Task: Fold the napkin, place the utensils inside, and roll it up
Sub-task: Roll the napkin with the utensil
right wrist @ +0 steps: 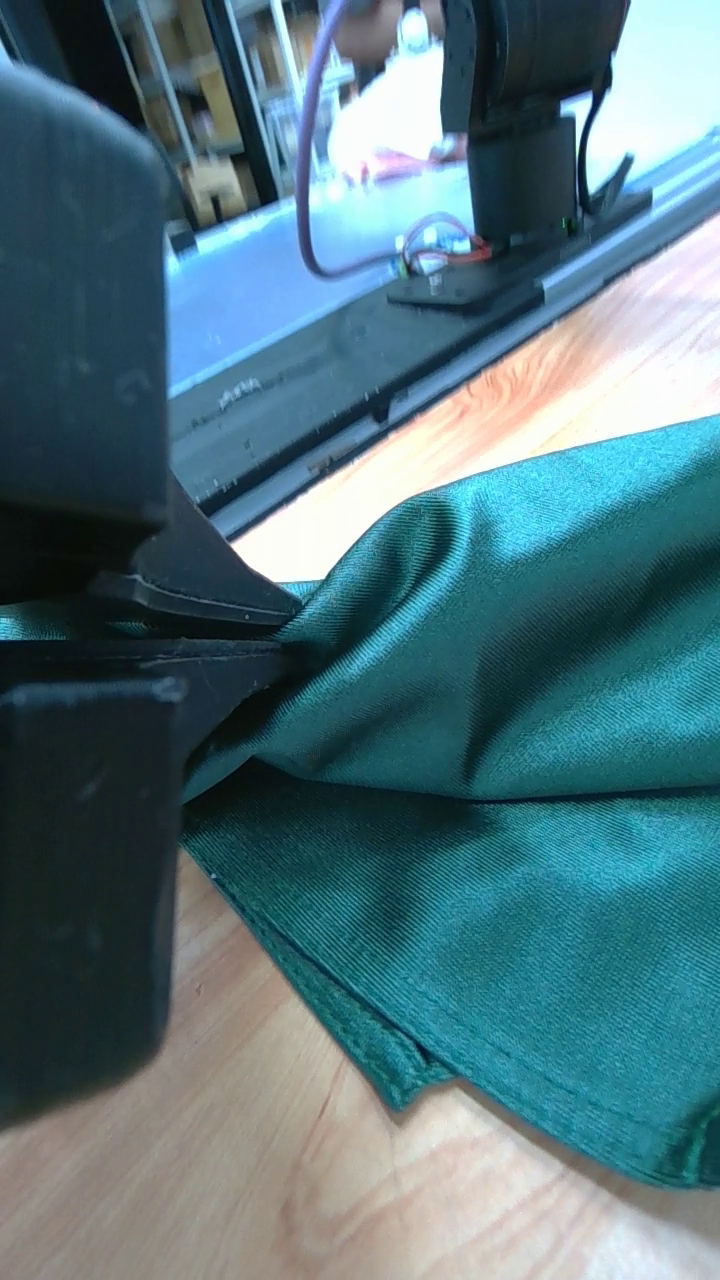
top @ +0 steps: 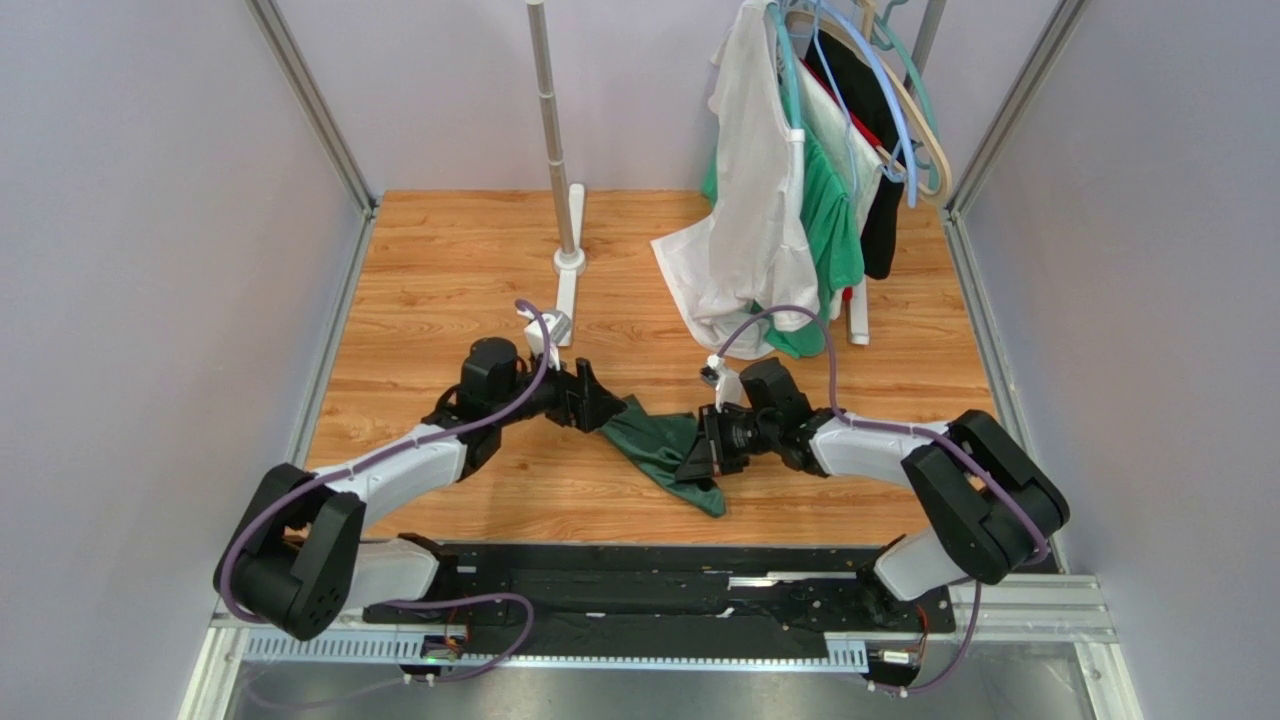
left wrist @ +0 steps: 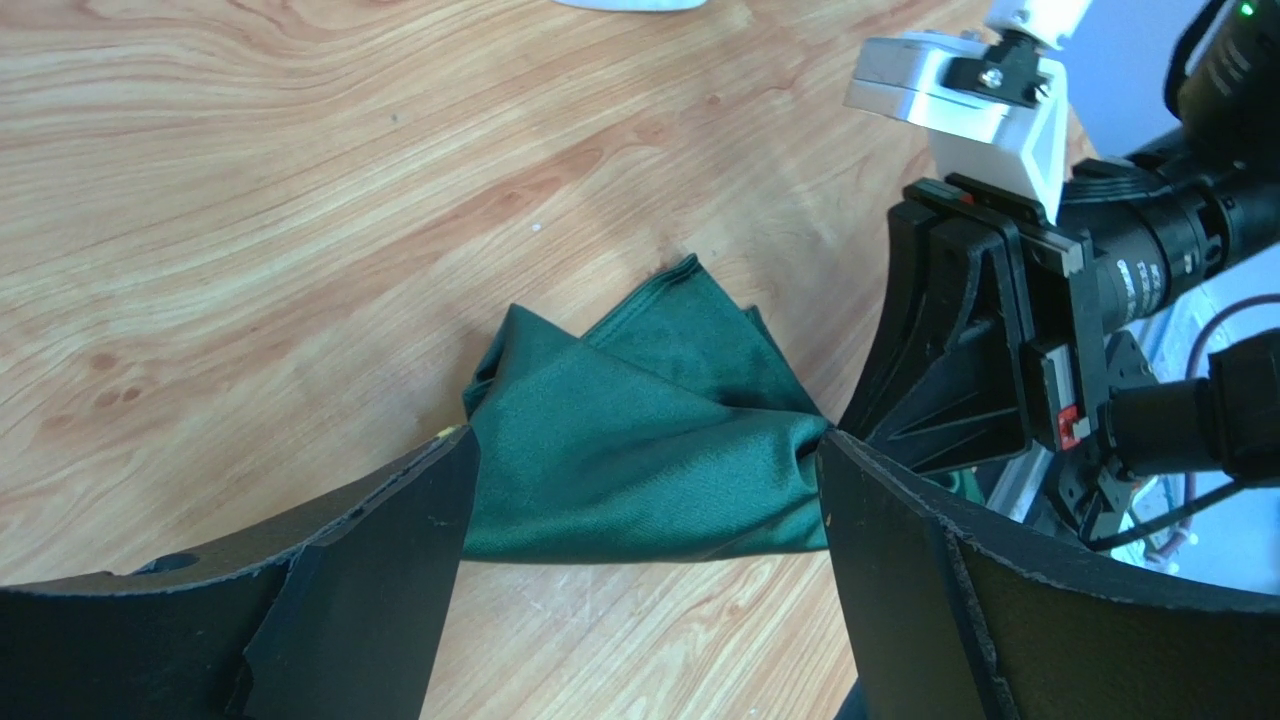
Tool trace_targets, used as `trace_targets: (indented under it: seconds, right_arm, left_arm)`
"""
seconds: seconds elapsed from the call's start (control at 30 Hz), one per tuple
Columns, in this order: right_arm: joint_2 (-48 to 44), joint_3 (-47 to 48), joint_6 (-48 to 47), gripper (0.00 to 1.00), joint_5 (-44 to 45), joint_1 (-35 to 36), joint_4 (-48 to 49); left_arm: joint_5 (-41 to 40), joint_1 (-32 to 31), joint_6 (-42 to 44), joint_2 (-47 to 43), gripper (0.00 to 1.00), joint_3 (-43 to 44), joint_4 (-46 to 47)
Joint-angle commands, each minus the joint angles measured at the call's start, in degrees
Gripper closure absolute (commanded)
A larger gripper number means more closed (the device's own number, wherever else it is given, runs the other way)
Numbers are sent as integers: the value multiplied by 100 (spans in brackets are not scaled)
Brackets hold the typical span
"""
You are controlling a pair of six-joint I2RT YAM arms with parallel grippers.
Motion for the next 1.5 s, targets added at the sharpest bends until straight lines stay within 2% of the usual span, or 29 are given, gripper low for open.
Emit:
trace_targets:
  seconds: [0.0, 0.27, 0.37, 0.43, 0.47, 0.6, 0.73, 0.83, 0.93, 1.23, 1.33, 1.43, 1.47]
  right_arm:
    - [180, 46, 385, 100, -685, -173, 276]
    - [584, 55, 754, 100, -1362, -402, 681]
    - [786, 37, 939, 100, -1599, -481, 926]
    - [909, 55, 1036, 100, -1731, -551, 1058]
    - [927, 72, 1062, 100, -1758, -586, 1050]
    - [1094, 178, 1115, 100, -1968, -736, 1050]
    - [1357, 274, 1045, 100, -2250, -946, 963]
    - [1446, 310, 1001, 100, -2364, -1052, 927]
    - [1534, 353, 939, 100, -2443, -1149, 892]
    - [1736, 345, 790, 100, -2558, -1307, 901]
    - [1736, 345, 746, 100, -2558, -1316, 892]
    - [1710, 371, 694, 100, -2549, -1307, 814]
    - [1692, 406, 606, 100, -2523, -1307, 743]
  left_arm:
    - [272, 19, 131, 194, 9, -105, 605]
    - [-291, 19, -71, 458, 9, -299, 1150]
    - [181, 1, -89, 572, 10, -360, 1719]
    - [665, -43, 199, 546, 10, -395, 2169]
    - [815, -78, 340, 529, 10, -343, 2213]
    - [2288, -253, 789, 923, 11, 78, 2047]
    - [2591, -885, 1036, 1949, 13, 526, 1977]
    - [2443, -1386, 1132, 2373, 13, 808, 1924]
    - [2197, -1580, 1238, 2532, 14, 949, 1792]
    - [1291, -1581, 1528, 2550, 22, 940, 1467]
    - [1176, -1581, 1572, 2646, 29, 1019, 1397]
    - [1010, -1581, 1563, 2778, 42, 1098, 1256]
    - [879, -1581, 1555, 2796, 52, 1125, 1125]
